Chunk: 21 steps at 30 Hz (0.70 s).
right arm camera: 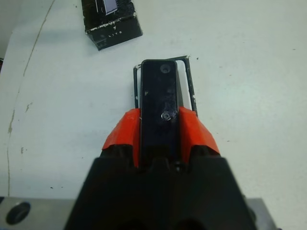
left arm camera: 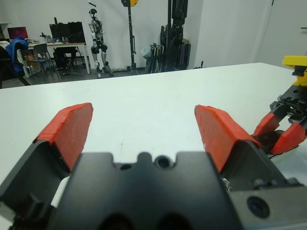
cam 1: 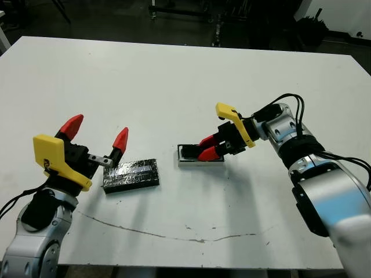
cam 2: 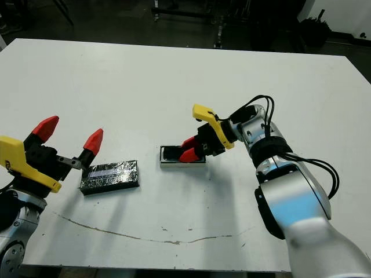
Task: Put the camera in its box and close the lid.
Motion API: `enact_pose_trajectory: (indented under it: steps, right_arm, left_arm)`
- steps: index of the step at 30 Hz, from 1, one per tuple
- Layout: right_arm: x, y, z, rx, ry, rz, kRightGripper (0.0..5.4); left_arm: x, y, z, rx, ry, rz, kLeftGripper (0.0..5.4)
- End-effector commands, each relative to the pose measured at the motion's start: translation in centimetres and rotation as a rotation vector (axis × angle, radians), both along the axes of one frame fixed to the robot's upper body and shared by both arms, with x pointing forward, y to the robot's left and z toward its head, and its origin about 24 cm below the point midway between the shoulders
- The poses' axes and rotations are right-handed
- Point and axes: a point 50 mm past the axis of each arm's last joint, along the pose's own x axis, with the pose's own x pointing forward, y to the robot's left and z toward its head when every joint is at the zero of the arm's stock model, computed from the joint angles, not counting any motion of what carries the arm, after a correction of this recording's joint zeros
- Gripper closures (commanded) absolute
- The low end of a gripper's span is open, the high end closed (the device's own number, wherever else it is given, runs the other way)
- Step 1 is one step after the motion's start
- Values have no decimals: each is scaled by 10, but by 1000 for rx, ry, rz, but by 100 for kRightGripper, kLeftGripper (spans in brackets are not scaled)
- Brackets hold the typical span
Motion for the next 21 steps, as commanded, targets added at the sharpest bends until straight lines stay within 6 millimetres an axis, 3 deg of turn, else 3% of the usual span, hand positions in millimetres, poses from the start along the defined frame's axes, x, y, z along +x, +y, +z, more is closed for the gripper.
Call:
enact_pose_trajectory:
  steps: [1,21]
  right_arm:
    - [-8,-2,-19,-52,55,21,373]
    - [-6,0,-18,-50,-11,-7,373]
  left_arm:
    - [-1,1,-1,13,15,-2,0]
    - [-1,0,-1,22,15,0,0]
